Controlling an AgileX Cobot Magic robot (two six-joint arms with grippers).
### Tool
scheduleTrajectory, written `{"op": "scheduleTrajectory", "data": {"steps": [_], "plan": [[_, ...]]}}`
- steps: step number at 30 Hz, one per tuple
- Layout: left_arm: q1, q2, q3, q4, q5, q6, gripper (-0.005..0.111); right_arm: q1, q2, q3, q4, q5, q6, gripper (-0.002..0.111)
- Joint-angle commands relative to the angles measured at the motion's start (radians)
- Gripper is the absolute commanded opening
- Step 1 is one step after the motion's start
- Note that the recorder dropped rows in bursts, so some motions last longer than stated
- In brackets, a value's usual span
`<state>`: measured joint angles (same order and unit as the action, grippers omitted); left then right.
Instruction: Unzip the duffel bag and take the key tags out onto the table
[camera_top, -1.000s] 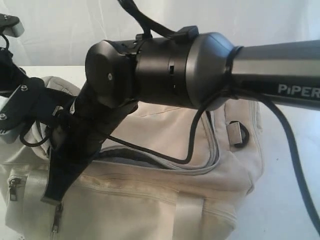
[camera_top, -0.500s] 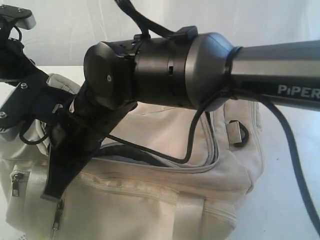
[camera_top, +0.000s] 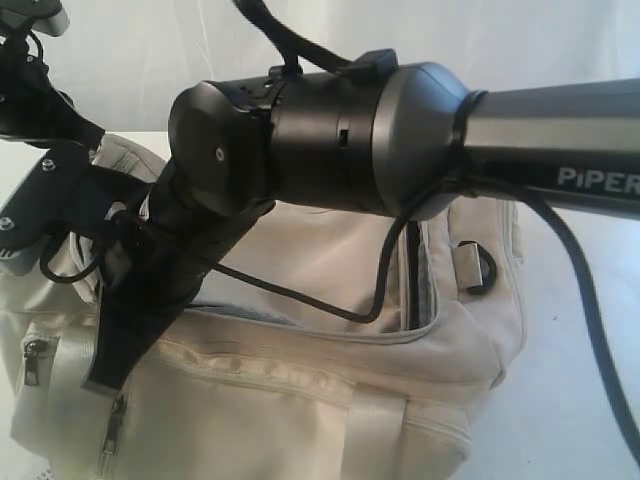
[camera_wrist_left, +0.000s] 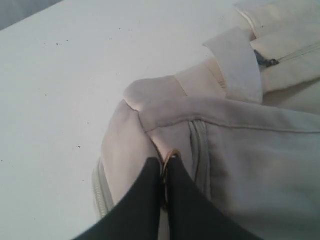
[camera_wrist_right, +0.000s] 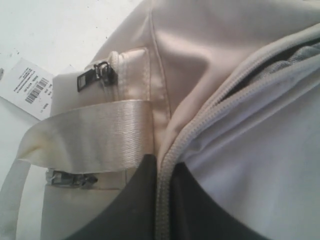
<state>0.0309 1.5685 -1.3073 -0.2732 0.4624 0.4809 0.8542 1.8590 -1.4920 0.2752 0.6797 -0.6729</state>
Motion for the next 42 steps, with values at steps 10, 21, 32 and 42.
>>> {"op": "scheduleTrajectory", "data": {"steps": [10, 21, 32, 42], "plan": [[-0.024, 0.041, -0.032, -0.026, -0.298, 0.015, 0.0, 0.023, -0.008, 0.012, 0.067, 0.176, 0.008, 0.0], [-0.033, -0.083, -0.072, -0.045, 0.196, 0.266, 0.0, 0.023, -0.008, 0.012, 0.067, 0.17, 0.008, 0.0], [-0.033, 0.027, -0.073, -0.273, -0.029, 0.487, 0.0, 0.023, -0.008, 0.012, 0.068, 0.176, 0.008, 0.0], [-0.033, 0.087, -0.137, -0.273, -0.074, 0.479, 0.01, 0.023, -0.008, 0.012, 0.068, 0.169, 0.051, 0.0]]}}
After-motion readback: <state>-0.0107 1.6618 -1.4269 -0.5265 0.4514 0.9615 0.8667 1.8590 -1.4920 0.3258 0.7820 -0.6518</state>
